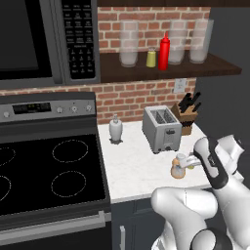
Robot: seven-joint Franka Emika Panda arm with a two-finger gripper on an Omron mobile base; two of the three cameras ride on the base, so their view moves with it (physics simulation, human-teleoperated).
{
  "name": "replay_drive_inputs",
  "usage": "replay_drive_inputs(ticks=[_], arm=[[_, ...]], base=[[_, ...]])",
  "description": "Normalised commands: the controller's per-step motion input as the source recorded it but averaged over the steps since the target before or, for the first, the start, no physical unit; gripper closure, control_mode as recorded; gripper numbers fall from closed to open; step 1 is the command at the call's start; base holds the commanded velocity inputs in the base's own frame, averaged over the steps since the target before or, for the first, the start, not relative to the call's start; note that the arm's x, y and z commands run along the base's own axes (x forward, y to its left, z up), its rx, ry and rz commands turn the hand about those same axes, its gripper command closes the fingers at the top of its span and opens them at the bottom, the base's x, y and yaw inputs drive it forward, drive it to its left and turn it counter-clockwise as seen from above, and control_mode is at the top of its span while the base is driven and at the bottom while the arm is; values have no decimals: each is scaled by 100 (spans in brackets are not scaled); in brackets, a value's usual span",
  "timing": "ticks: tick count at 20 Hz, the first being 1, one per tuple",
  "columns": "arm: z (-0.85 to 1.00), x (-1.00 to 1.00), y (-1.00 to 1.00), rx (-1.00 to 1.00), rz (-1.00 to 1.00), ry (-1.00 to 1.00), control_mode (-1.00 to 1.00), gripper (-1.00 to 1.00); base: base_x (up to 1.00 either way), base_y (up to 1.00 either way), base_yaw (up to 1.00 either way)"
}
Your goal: Put the shaker and condiment bottle from the counter next to their counterparts in the cabinet.
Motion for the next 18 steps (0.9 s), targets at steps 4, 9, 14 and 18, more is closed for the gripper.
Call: replay_drive_inputs(ticks=[4,9,14,18], arm=[[-15,19,0,0,0,0,-100,-100],[-26,22,2,0,1,0,-100,-100],[-45,22,17,0,3,0,-100,100],[-23,6,1,0,4,5,-100,100]], base=[[0,0,0],[0,0,0],[0,0,0],[0,0,0]])
